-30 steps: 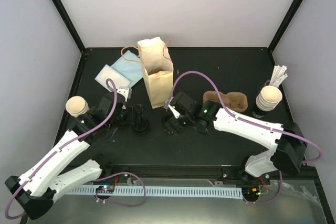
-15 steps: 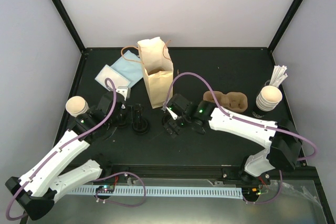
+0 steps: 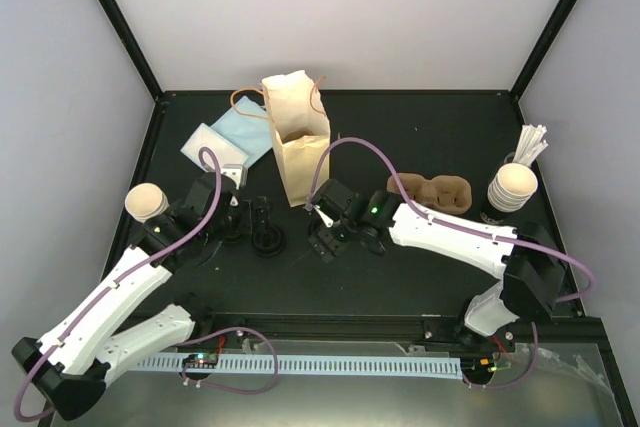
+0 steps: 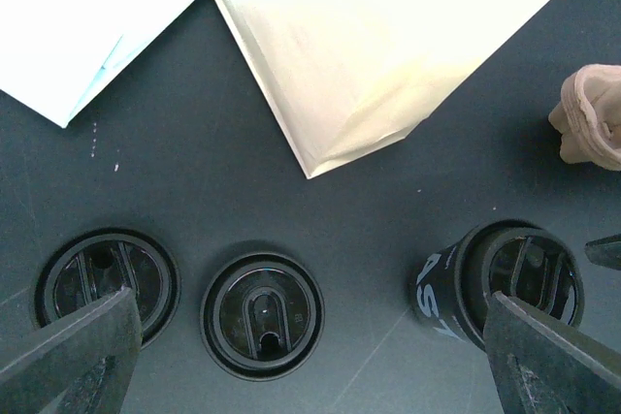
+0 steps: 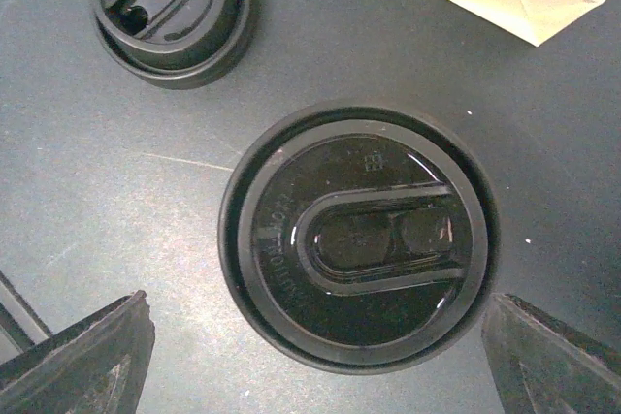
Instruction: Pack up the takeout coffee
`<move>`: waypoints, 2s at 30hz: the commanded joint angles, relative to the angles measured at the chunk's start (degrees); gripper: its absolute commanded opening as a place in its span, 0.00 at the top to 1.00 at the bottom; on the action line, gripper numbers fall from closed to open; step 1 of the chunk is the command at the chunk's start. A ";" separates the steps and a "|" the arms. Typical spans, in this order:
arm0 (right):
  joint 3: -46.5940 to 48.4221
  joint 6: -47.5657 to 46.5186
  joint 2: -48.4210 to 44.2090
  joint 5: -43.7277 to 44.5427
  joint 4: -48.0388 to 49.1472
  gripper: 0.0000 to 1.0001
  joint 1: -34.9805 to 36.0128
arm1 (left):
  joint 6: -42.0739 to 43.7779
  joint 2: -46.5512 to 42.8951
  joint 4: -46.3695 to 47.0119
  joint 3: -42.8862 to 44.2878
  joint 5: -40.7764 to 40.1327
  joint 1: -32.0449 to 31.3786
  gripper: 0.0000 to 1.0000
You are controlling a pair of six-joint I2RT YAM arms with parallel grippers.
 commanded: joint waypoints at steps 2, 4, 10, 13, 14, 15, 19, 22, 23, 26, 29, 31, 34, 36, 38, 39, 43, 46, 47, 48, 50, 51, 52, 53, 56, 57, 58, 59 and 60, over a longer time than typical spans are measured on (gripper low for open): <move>2.28 1.32 1.28 2.88 -0.67 0.06 0.37 | 0.25 0.17 -0.73 -0.09 0.60 0.72 0.01; 2.43 1.46 1.59 3.21 -0.87 0.06 0.35 | 0.30 0.24 -0.68 -0.28 0.69 0.90 0.01; 2.86 1.88 2.72 3.75 -1.03 0.06 0.32 | 0.52 1.08 -0.08 -0.73 1.48 1.48 0.01; 3.01 2.22 3.37 4.22 -1.09 0.06 0.37 | 0.57 1.40 0.12 -0.75 1.83 1.64 0.01; 3.01 2.35 3.47 4.37 -1.01 0.06 0.29 | 0.60 1.47 0.21 -0.74 1.90 1.61 0.01; 3.02 2.67 3.61 4.62 -1.01 0.06 0.29 | 0.56 1.49 0.22 -0.75 1.92 1.61 0.01; 3.18 3.05 4.15 4.75 -1.09 0.07 -0.26 | 0.66 1.41 0.11 -0.72 1.99 1.81 0.01; 3.48 2.88 4.61 3.81 -1.04 0.10 -0.24 | 0.69 1.36 -0.10 -0.79 2.01 1.96 0.01; 3.57 2.78 4.86 3.57 -1.09 0.12 -0.24 | 0.64 1.35 -0.07 -0.78 2.01 2.05 0.01; 3.92 2.80 5.32 3.77 -1.19 0.14 -0.24 | 0.69 1.27 -0.08 -0.84 2.14 2.18 0.01; 4.16 2.97 5.42 4.37 -0.97 0.15 -0.32 | 0.77 1.24 -0.06 -0.90 2.31 2.36 0.01; 4.36 2.98 5.47 4.75 -0.94 0.16 -0.33 | 0.85 1.21 -0.08 -0.92 2.36 2.40 0.01; 5.12 3.04 6.26 5.67 -1.55 0.16 -0.37 | 1.02 1.32 -0.11 -0.82 2.39 2.61 0.01; 5.53 2.96 6.65 6.06 -1.89 0.16 -0.41 | 1.08 1.40 -0.07 -0.76 2.45 2.66 0.01; 5.79 2.79 6.97 6.03 -2.03 0.16 -0.42 | 1.10 1.47 -0.11 -0.67 2.42 2.76 0.01; 5.88 2.69 7.10 6.00 -2.10 0.17 -0.39 | 1.13 1.49 -0.06 -0.67 2.44 2.80 0.01; 6.32 2.55 7.71 6.25 -2.54 0.17 -0.43 | 1.28 1.58 0.14 -0.75 2.58 3.02 0.01; 6.72 2.35 8.48 6.52 -3.19 0.17 -0.43 | 1.48 1.74 0.17 -0.72 2.57 3.19 0.01; 6.78 2.26 8.81 6.67 -3.40 0.18 -0.47 | 1.45 1.82 0.20 -0.70 2.62 3.30 0.01; 6.83 2.16 9.04 6.72 -3.61 0.18 -0.44 | 1.55 1.88 0.16 -0.70 2.62 3.32 0.01; 6.79 2.09 9.45 6.75 -3.95 0.20 -0.37 | 1.64 1.93 0.17 -0.63 2.55 3.46 0.01; 6.79 1.98 9.59 6.79 -4.11 0.20 -0.36 | 1.64 2.01 0.21 -0.64 2.46 3.53 0.01; 6.71 1.95 9.69 6.83 -4.27 0.20 -0.39 | 1.66 2.02 0.10 -0.58 2.33 3.70 0.01; 6.63 1.92 9.66 6.89 -4.32 0.22 -0.43 | 1.54 2.02 0.01 -0.57 2.05 3.80 0.01; 6.55 1.86 9.15 7.47 -4.41 0.25 -0.44 | 1.11 2.11 -0.34 -0.28 1.39 4.10 0.01; 6.58 1.82 8.80 7.79 -4.37 0.27 -0.41 | 1.05 2.04 -0.33 -0.19 1.35 4.24 0.01; 6.53 1.91 8.37 7.99 -4.28 0.28 -0.44 | 0.94 2.02 -0.37 -0.20 1.34 4.38 0.01; 6.48 1.87 7.87 8.20 -4.12 0.29 -0.42 | 0.83 1.95 -0.33 -0.12 1.41 4.52 0.01; 6.44 1.92 7.34 8.33 -4.02 0.29 -0.42 | 0.60 1.89 -0.33 -0.13 1.39 4.74 0.01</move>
